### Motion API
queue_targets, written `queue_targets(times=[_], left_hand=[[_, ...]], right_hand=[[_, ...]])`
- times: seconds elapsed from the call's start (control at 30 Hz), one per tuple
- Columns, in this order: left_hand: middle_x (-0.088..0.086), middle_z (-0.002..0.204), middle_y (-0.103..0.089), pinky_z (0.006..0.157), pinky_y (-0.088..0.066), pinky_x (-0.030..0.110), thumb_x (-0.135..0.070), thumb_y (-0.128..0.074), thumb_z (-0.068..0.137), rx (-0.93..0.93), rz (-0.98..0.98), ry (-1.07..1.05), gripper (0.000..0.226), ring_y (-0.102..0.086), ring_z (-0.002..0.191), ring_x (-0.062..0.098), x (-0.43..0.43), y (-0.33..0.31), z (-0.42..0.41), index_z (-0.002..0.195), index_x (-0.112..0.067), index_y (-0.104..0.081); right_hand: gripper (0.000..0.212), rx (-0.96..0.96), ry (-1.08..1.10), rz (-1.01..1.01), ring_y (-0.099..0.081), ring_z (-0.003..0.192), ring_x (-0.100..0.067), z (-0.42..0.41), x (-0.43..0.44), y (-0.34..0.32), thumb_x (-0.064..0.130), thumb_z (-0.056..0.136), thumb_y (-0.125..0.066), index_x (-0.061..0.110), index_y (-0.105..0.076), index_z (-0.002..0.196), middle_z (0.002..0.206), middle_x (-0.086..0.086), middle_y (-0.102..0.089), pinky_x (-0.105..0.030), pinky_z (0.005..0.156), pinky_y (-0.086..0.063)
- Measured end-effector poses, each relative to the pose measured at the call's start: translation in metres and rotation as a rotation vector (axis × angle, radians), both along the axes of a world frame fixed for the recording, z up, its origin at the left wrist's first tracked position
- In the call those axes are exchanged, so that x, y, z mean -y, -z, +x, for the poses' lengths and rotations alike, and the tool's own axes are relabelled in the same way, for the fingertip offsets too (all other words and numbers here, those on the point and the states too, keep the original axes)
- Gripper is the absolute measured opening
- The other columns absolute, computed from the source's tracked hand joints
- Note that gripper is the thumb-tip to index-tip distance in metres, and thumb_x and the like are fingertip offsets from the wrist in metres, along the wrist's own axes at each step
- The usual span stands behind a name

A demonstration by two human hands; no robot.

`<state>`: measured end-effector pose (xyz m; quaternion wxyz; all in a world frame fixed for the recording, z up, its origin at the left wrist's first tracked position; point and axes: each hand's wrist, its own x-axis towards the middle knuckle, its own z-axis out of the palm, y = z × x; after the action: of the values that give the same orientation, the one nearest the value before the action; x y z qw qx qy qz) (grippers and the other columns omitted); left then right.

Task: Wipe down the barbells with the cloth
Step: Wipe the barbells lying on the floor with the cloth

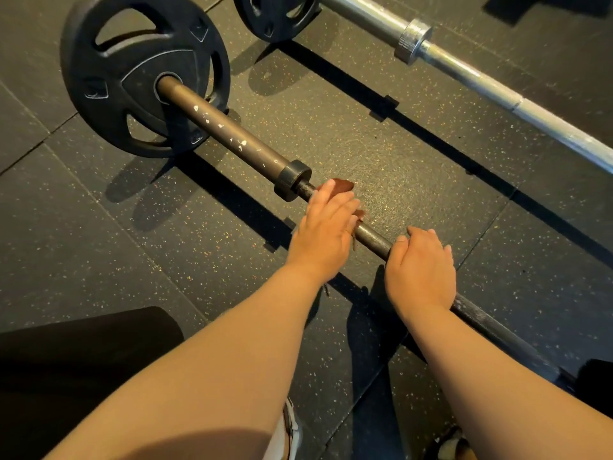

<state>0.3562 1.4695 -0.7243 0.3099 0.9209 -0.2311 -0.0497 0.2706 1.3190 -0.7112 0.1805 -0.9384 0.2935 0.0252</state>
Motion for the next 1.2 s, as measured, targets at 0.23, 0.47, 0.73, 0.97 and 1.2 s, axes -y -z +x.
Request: queue_targets(times=[0.23,0.47,0.73,0.97,1.2], left_hand=[[0.004,0.146,-0.053,0.128,0.002,0.046,-0.021,-0.032,0.108,0.053,-0.024,-0.13,0.04,-0.016,0.154,0.028,0.032,-0.002,-0.025,0.132,-0.006,-0.06],[-0.001,0.15,-0.051,0.127,-0.008,0.044,-0.029,-0.031,0.107,0.148,0.046,0.011,0.044,-0.019,0.153,0.025,0.018,-0.004,-0.022,0.139,-0.014,-0.058],[0.004,0.144,-0.055,0.127,-0.006,0.051,-0.027,-0.029,0.104,0.11,0.063,0.071,0.047,-0.023,0.152,0.03,0.035,-0.003,-0.04,0.132,-0.007,-0.062],[-0.006,0.152,-0.048,0.126,-0.014,0.042,-0.028,-0.033,0.109,0.088,0.091,-0.128,0.042,-0.016,0.155,0.022,0.001,-0.007,0.006,0.145,-0.017,-0.051],[0.001,0.161,-0.035,0.127,0.002,0.049,-0.02,-0.035,0.108,0.05,0.105,-0.059,0.044,0.001,0.157,0.026,0.023,-0.005,-0.025,0.15,-0.007,-0.043]], right_hand=[[0.052,0.001,-0.024,-0.019,-0.044,0.142,-0.029,-0.003,-0.001,0.001,0.033,0.106,-0.025,0.006,-0.056,0.139,0.141,-0.011,-0.06,-0.051,0.122,-0.025],[0.056,-0.006,-0.03,-0.035,-0.048,0.137,-0.03,-0.002,-0.001,0.003,0.036,0.107,-0.02,0.007,-0.06,0.134,0.134,-0.011,-0.063,-0.049,0.121,-0.029],[0.071,-0.044,-0.05,-0.039,-0.053,0.129,-0.032,-0.001,-0.002,-0.001,0.042,0.1,-0.007,0.007,-0.065,0.121,0.125,-0.012,-0.067,-0.053,0.114,-0.035],[0.07,-0.032,-0.063,-0.003,-0.055,0.125,-0.033,-0.002,0.0,-0.002,0.042,0.1,-0.007,0.007,-0.066,0.117,0.122,-0.011,-0.067,-0.052,0.115,-0.035],[0.067,-0.039,-0.053,-0.022,-0.056,0.124,-0.033,-0.001,-0.002,-0.002,0.041,0.101,-0.01,0.008,-0.066,0.118,0.122,-0.011,-0.068,-0.054,0.114,-0.036]])
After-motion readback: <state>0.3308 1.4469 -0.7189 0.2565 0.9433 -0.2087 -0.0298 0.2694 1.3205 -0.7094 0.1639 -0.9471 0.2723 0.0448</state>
